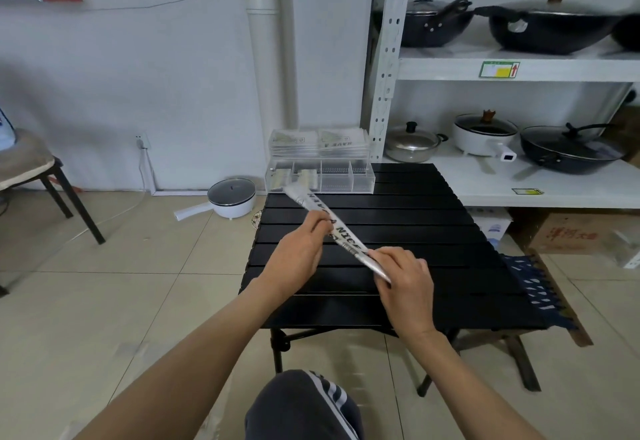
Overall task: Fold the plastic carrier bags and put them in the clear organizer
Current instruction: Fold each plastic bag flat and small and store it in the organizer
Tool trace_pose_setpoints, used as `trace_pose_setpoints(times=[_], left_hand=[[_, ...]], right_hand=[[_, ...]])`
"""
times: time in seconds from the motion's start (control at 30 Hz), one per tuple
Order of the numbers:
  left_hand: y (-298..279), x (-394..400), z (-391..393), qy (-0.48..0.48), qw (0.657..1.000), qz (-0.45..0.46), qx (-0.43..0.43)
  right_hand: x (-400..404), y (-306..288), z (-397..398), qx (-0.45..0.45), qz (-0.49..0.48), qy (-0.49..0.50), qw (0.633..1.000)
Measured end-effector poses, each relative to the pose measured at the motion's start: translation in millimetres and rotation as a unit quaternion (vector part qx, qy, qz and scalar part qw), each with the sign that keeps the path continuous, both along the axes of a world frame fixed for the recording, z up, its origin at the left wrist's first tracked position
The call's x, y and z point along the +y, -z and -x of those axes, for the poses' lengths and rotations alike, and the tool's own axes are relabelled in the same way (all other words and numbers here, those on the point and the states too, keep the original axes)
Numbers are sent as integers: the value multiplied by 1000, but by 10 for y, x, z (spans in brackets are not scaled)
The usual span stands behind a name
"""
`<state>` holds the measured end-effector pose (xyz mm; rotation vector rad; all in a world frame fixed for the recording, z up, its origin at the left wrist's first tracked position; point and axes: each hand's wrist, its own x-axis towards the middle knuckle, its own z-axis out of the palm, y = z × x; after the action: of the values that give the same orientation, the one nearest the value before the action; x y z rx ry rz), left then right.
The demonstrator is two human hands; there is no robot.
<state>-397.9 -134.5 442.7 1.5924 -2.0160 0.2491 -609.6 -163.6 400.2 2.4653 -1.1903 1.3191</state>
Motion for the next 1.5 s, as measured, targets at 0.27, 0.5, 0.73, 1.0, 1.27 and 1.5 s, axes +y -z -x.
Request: trace_pose_setpoints(times=[0.27, 0.5, 0.73, 1.0, 1.27, 1.5], left_hand=[[363, -92, -162, 11, 988, -145, 60], [459, 100, -164, -80, 986, -141, -40], [443, 351, 55, -60, 997, -38, -9], [487, 385, -19, -17, 996, -4, -84], [470, 405, -44, -30, 996, -78, 44], [455, 339, -1, -84, 961, -147, 217]], right_hand=[[89, 74, -196, 67, 42, -90, 993], [108, 155, -313, 129, -32, -113, 985], [108, 124, -391, 139, -97, -133, 977], [91, 92, -402, 124, -189, -121, 967], [117, 94, -391, 95, -210, -88, 969], [110, 49, -448, -27, -329, -45, 943]])
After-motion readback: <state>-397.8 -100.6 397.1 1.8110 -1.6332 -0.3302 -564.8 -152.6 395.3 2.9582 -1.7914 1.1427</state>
